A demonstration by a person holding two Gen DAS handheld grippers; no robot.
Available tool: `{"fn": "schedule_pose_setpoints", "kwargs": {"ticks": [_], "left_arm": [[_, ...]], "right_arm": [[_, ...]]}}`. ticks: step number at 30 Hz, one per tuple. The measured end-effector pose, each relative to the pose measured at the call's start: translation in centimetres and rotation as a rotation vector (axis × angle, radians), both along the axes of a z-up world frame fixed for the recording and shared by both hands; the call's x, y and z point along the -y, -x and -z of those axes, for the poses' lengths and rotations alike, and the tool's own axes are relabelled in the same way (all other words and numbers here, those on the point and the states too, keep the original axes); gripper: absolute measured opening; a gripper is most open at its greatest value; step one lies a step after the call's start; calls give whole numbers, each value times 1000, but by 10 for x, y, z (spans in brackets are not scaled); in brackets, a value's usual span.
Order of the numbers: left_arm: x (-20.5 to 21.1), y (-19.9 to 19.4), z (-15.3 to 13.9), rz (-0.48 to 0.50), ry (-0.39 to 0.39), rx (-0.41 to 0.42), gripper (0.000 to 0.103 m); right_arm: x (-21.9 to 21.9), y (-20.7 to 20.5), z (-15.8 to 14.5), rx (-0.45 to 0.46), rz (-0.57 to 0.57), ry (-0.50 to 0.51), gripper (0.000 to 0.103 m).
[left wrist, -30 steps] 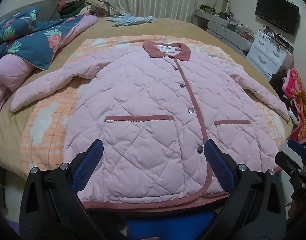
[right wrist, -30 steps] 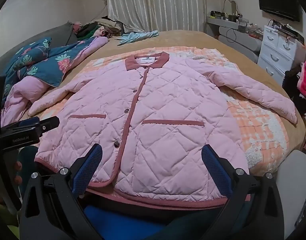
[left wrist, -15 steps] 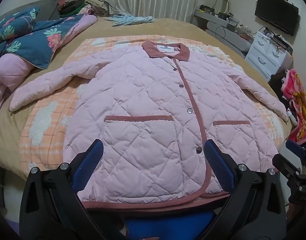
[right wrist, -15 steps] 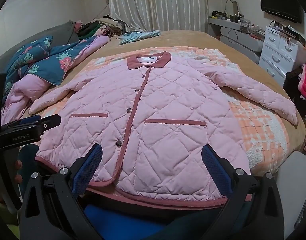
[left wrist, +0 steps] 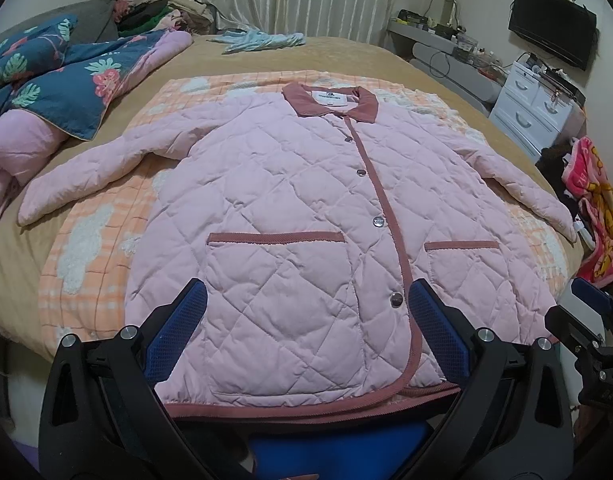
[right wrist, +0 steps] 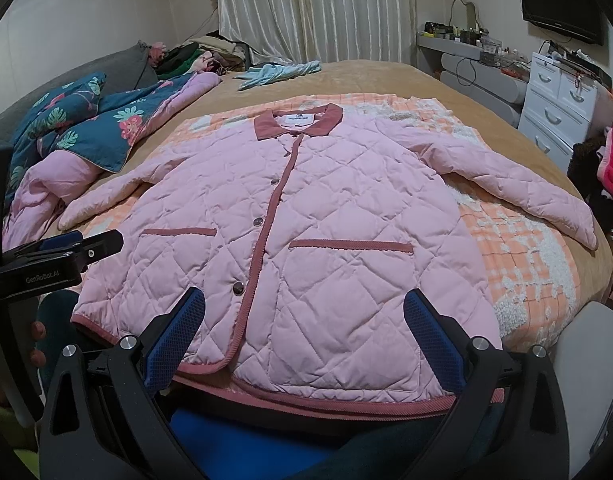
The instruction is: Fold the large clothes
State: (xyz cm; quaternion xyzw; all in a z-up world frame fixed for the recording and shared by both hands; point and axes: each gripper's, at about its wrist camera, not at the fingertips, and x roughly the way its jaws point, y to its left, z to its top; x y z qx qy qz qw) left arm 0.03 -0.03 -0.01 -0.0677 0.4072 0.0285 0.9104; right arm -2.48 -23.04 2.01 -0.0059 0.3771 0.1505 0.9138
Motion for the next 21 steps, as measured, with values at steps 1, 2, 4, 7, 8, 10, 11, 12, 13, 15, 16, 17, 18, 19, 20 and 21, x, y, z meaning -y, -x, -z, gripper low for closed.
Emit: {"fn": "schedule_pose_setpoints", "kwargs": {"ticks": [1, 2, 4, 7, 8, 10, 11, 12, 13, 15, 16, 17, 18, 19, 20, 21], "left_arm": [[0, 0, 0, 0, -1, 0, 95], [0, 0, 0, 0, -1, 0, 95], [0, 0, 0, 0, 0, 0, 95], [0, 0, 0, 0, 0, 0, 95], [0, 0, 0, 0, 0, 1, 95], [0, 0, 0, 1, 0, 1, 95], [0, 0, 0, 2, 1, 1, 95], [2, 0, 0, 2, 0, 2, 95], [7, -1, -1, 3, -2, 2, 95], [6, -1, -1, 2, 0, 2, 95], [6, -1, -1, 2, 0, 1, 95], [7, -1, -1, 2, 1, 1, 95], [6, -1, -1, 2, 2, 1, 95], [7, -1, -1, 2, 2, 1, 95], [7, -1, -1, 2, 0, 2, 95], [7, -1, -1, 1, 0, 1, 95]], "right_arm": [[0, 0, 0, 1, 1, 2, 99], [0, 0, 0, 1, 1, 0, 99], [0, 1, -1, 3, -1, 0, 99], [0, 1, -2, 4, -3, -1, 99], [0, 1, -2, 4, -2, 0, 99], [0, 1, -2, 4, -2, 1, 99], [0, 1, -2, 4, -2, -1, 99], [-1, 1, -2, 5, -1, 0, 99], [0, 1, -2, 5, -1, 0, 99], [0, 0, -3, 4, -1, -1, 99], [0, 0, -3, 6, -1, 1, 99], [0, 0, -3, 4, -1, 1, 99], [0, 0, -3, 5, -1, 0, 99], [0, 0, -3, 4, -1, 1, 99], [0, 0, -3, 4, 0, 1, 99], [0, 0, -3, 5, -1, 0, 99]]}}
